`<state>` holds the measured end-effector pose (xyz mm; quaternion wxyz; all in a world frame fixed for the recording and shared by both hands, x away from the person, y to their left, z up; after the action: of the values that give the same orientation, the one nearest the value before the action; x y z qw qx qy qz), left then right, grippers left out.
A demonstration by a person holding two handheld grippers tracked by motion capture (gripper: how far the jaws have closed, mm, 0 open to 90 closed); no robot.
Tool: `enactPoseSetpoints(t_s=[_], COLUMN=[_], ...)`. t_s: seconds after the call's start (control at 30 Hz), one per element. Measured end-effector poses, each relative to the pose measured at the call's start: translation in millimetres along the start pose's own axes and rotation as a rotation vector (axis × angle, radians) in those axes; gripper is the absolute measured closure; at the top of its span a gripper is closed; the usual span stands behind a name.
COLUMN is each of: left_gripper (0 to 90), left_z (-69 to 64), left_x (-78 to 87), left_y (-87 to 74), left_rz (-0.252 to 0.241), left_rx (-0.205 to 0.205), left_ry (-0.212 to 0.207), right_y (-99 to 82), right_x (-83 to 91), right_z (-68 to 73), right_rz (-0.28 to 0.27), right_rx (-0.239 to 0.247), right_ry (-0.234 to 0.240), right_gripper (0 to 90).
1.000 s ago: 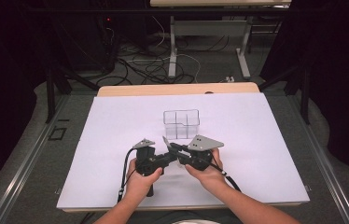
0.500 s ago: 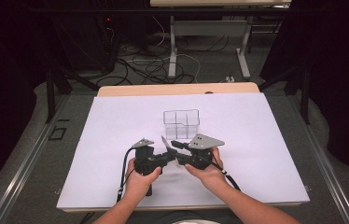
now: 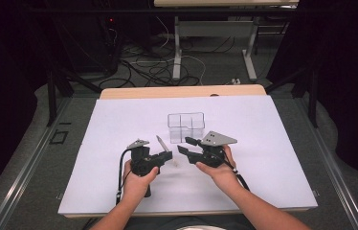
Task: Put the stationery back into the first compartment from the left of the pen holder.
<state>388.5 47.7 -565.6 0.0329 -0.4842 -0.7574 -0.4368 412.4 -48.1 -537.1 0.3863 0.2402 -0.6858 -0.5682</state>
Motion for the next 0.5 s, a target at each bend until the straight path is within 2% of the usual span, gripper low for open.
enactPoseSetpoints(t_s=[0.07,0.1,0.17,0.23,0.37,0.5], left_gripper=[79.4,79.4,79.4,79.3,79.4,79.4], left_z=[2.2,2.8,4.2,6.5,10.5,14.7], left_x=[2.1,2.9,4.5,7.0,10.7,15.6], left_y=[1.8,3.0,4.9,6.6,11.6,15.4], left_rz=[-0.003,-0.01,-0.019,-0.021,-0.046,-0.056], left_rx=[0.005,0.008,0.013,0.014,0.028,0.036], left_ry=[0.003,0.003,0.003,0.009,0.014,0.017], right_y=[0.0,-0.7,-0.9,-2.1,-2.9,-11.0], right_x=[1.0,3.0,4.9,8.4,14.4,25.0], right_z=[-2.7,-7.2,-12.0,-18.3,-31.9,-44.2], right_rz=[-0.001,0.005,0.003,0.021,0.038,0.096], right_rx=[0.008,0.003,-0.027,-0.029,-0.031,-0.051], right_ry=[-0.01,-0.027,-0.031,-0.049,-0.092,-0.122], right_gripper=[51.9,51.4,49.4,45.3,32.1,18.1])
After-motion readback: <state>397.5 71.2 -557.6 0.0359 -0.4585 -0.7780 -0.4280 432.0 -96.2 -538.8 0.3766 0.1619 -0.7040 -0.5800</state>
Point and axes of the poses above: each handheld gripper's, and its own axes: x roughly backward along the jaws, y roughly out of its top, z roughly to its left, the point moved 10 cm from there along -x, roughly forward along the jaws, and after that the axes turned 9 degrees about x, right-handed, at the moved point
